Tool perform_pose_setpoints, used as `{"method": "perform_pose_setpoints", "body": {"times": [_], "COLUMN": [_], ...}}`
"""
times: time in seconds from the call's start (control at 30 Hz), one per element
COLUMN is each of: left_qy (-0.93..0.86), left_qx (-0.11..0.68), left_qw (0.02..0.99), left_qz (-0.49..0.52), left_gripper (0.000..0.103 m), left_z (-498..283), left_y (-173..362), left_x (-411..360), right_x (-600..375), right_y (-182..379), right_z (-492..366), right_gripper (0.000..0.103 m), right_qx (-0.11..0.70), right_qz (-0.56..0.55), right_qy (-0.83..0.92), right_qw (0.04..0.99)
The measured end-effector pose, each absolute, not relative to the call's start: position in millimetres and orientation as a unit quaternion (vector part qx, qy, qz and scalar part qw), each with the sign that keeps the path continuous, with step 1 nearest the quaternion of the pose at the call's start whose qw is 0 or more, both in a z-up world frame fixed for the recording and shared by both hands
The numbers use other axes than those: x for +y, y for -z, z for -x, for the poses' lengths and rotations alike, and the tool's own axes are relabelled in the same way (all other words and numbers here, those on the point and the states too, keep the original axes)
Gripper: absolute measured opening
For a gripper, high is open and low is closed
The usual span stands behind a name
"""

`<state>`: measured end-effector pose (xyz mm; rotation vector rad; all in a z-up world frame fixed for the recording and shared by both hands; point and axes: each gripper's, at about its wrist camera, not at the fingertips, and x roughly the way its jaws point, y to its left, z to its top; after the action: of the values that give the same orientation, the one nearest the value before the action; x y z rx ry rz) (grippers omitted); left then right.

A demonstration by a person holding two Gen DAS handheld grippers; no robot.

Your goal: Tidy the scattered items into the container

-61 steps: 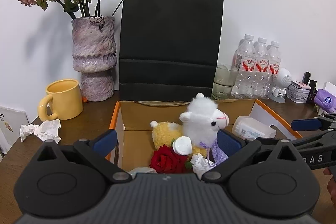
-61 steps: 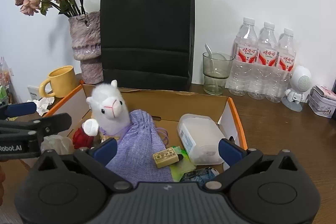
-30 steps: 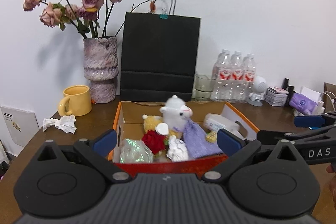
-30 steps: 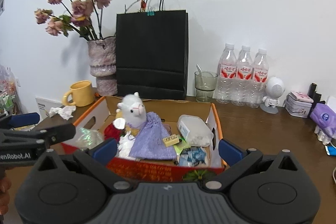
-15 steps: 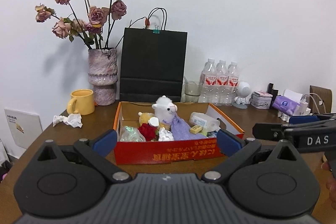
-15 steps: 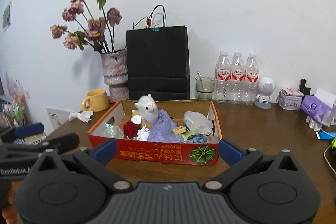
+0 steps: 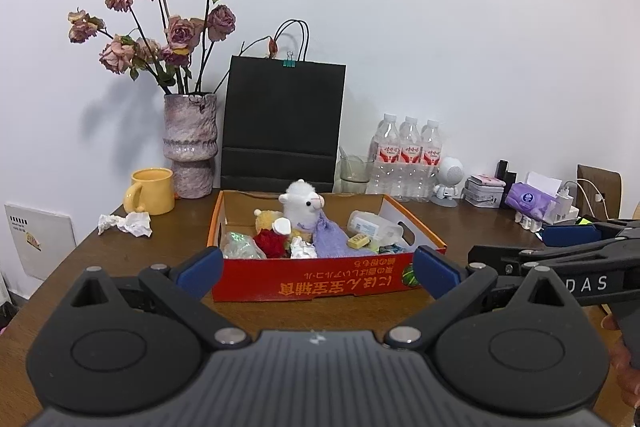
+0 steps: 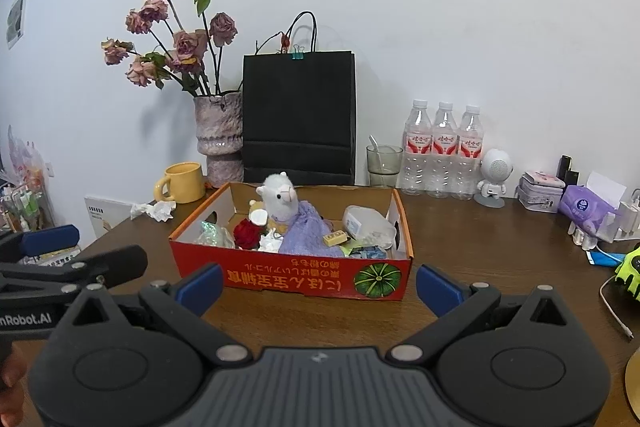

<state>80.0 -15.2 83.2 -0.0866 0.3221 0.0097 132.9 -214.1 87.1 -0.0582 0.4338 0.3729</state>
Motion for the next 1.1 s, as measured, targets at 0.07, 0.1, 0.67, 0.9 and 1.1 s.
{"method": "perform_pose_setpoints", "body": {"times": [0.07,0.1,0.67,0.9,1.1], "left_qy": [-0.004,-0.005,-0.015,-0.017,-0.016], "left_qx": [0.164,0.166,0.176,0.177,0.176], "left_qw": [0.985,0.985,0.983,0.983,0.983], "left_qz": [0.046,0.047,0.047,0.046,0.048], "left_gripper": [0.103,0.103,0.103,0.103,0.103], "left_z": [-80.4,-80.6,-84.9,-85.0,-85.2], "left_y": [-82.2,-81.7,-78.2,-77.9,-77.5], "left_x": [-14.8,-14.5,-12.4,-12.9,-13.4], "right_x": [-213.6,-213.5,-214.4,-214.5,-214.5], "right_y": [-87.0,-87.0,-83.2,-83.0,-82.3], "right_z": [-132.2,-132.2,-134.2,-133.6,-133.3], "right_gripper": [0.103,0.103,0.103,0.103,0.103], "right_qx": [0.214,0.214,0.219,0.219,0.22], "right_qz": [0.03,0.03,0.03,0.03,0.03], "right_qy": [-0.182,-0.181,-0.18,-0.18,-0.181], "right_qw": [0.959,0.959,0.959,0.959,0.958]}}
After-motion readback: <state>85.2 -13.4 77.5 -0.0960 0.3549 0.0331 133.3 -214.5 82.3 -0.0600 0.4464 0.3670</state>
